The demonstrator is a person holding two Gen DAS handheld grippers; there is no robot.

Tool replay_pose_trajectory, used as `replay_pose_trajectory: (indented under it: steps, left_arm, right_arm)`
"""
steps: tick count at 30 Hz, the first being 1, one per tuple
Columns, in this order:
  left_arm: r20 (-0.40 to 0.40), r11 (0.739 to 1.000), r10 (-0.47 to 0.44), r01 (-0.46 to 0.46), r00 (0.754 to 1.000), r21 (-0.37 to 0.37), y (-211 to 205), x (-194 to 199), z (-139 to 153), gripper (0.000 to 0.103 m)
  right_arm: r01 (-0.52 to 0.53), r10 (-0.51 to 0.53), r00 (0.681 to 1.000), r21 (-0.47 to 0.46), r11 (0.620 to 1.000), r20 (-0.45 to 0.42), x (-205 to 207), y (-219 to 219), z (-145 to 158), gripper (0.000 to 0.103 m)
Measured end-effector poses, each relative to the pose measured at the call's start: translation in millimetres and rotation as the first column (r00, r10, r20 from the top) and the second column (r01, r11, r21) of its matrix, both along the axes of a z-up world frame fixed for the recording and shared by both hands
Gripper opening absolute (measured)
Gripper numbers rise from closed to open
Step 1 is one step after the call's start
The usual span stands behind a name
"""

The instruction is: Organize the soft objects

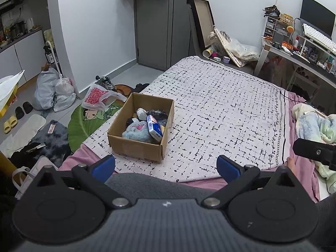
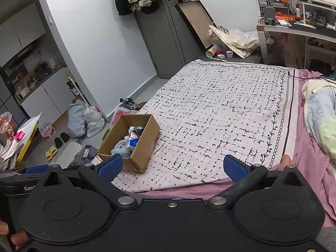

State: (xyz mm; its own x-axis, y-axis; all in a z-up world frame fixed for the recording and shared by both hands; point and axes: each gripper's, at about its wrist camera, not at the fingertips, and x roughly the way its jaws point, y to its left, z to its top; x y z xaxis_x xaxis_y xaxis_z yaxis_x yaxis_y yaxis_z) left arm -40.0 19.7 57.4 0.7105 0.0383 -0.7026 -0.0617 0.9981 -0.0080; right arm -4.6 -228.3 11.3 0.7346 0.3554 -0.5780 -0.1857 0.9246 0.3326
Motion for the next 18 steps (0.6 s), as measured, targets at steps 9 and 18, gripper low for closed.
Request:
replay_pose_trajectory:
  steps: [9, 18]
  left_arm:
    - [-0.002, 1.0, -0.007, 0.007, 1.0, 0.004, -2.5, -0.2, -0.6, 0.102]
    - [0.002, 1.0, -0.016, 0.016, 1.0, 0.002, -2.8, -0.5, -0.4, 0.102]
  right_arm:
    - [0.002, -0.002, 1.0, 0.003, 1.0, -0.003, -0.1, -0.1, -1.0, 0.103]
    - [0.001, -0.001, 1.0, -0.005, 1.0, -0.007, 1.6, -0.4, -2.8, 0.103]
